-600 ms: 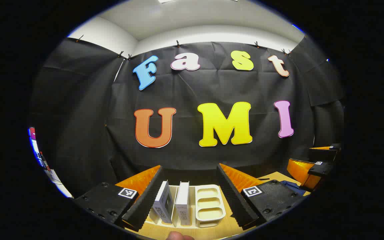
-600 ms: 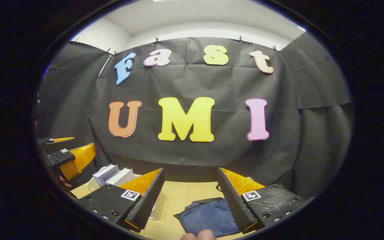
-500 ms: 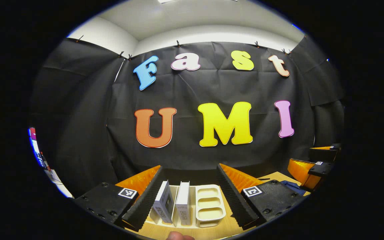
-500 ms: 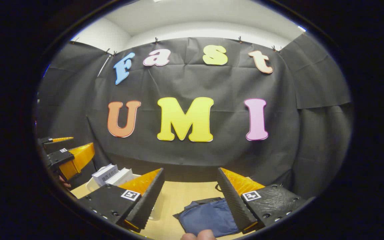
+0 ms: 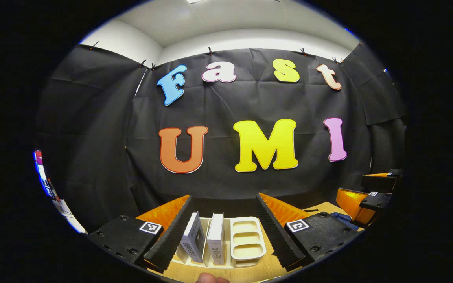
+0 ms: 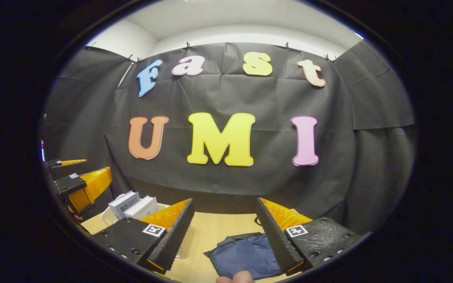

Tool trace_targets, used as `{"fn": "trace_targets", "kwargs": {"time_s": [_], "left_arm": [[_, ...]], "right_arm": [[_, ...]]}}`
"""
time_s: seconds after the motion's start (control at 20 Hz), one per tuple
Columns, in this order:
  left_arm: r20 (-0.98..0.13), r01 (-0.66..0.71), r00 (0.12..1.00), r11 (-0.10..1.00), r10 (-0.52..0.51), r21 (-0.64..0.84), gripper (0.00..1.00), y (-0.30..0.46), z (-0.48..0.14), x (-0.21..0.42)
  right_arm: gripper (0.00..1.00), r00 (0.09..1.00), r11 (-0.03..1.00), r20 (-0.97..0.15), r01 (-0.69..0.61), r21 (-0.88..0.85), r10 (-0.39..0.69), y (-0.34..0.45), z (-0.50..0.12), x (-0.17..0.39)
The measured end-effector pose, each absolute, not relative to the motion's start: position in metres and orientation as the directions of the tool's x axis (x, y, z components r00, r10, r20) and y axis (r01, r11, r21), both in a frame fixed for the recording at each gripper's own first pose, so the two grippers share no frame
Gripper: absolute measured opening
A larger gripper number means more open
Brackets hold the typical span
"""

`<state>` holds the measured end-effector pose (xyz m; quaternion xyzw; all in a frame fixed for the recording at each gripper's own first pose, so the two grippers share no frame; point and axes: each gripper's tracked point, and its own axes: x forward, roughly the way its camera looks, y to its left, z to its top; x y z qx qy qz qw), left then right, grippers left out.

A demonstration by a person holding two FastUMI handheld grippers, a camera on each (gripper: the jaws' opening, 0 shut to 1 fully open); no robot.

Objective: Open the schoolbag, grab two books from the bookshelf and put them into the schoolbag.

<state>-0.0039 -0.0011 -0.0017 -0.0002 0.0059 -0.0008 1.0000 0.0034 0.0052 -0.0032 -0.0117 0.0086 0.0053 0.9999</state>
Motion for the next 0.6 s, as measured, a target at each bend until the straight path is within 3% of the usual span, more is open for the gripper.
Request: {"fn": "trace_targets", "kwargs": {"time_s": [0.6], "left_arm": [[-0.024,0.014,1.0,1.0,-0.014,-0.018,0.99,-0.006,-0.006,-0.005]], "right_arm": [[0.95,0.996,0.998,-0.09,-0.013,-0.065,0.007,0.001,-0.02,0.004]]}}
